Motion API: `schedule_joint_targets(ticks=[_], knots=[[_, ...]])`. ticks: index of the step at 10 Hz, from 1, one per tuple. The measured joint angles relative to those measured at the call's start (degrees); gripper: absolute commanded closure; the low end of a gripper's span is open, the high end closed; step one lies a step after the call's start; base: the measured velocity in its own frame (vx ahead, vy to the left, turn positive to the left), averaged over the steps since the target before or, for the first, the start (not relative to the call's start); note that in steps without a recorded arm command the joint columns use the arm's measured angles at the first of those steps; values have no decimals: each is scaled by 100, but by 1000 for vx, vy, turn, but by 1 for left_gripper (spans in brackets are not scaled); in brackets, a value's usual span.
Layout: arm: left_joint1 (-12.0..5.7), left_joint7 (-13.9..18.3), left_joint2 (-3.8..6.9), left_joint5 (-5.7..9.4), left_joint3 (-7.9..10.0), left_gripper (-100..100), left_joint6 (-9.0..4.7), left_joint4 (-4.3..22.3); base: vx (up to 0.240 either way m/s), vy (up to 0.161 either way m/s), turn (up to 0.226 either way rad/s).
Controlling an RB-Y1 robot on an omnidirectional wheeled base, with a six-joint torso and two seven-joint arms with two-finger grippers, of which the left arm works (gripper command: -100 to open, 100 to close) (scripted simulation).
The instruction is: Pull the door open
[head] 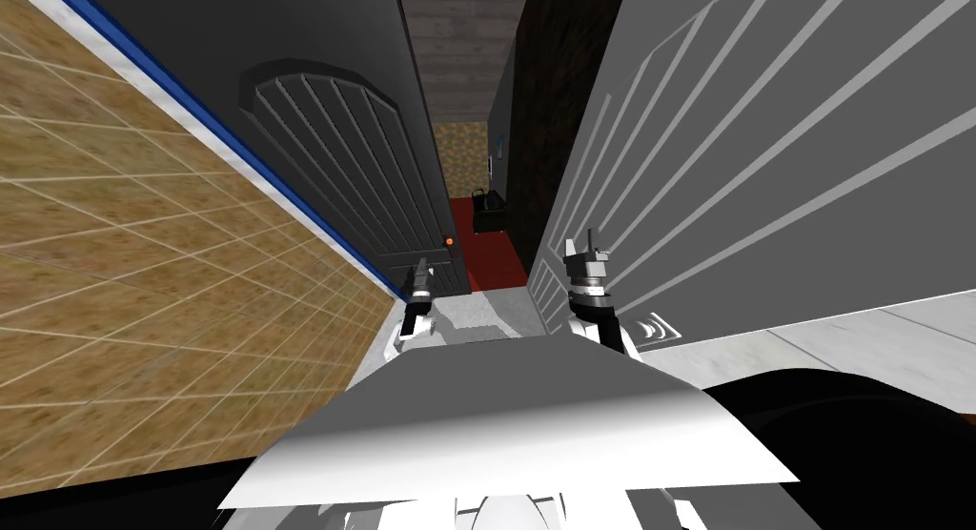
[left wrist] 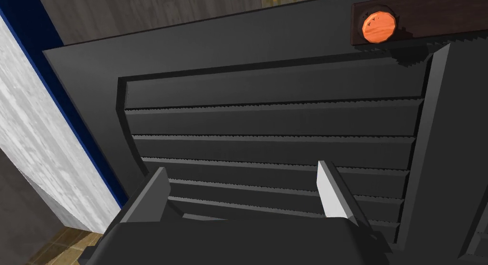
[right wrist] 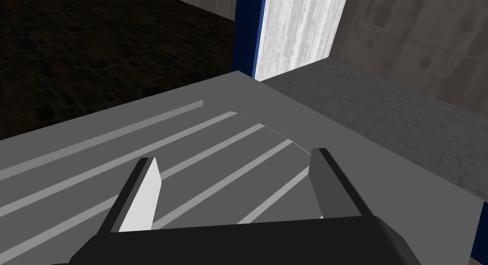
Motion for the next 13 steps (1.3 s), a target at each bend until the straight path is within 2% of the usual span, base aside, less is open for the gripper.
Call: schedule_joint_targets(ticks=[1,5,7,9,13], knots=[[-61,12,-4,11,9,-100,-2,165,107,22,-36],[-201,55,-25,56,25,-100,101,554,99,4,-35],[-298,102,4,92,50,-100,98,827,105,21,-45],[-420,164,36,143,76,-100,165,1136,164,26,-52],[-552,191,-17,176,91,-100,251,1517,121,21,-30]])
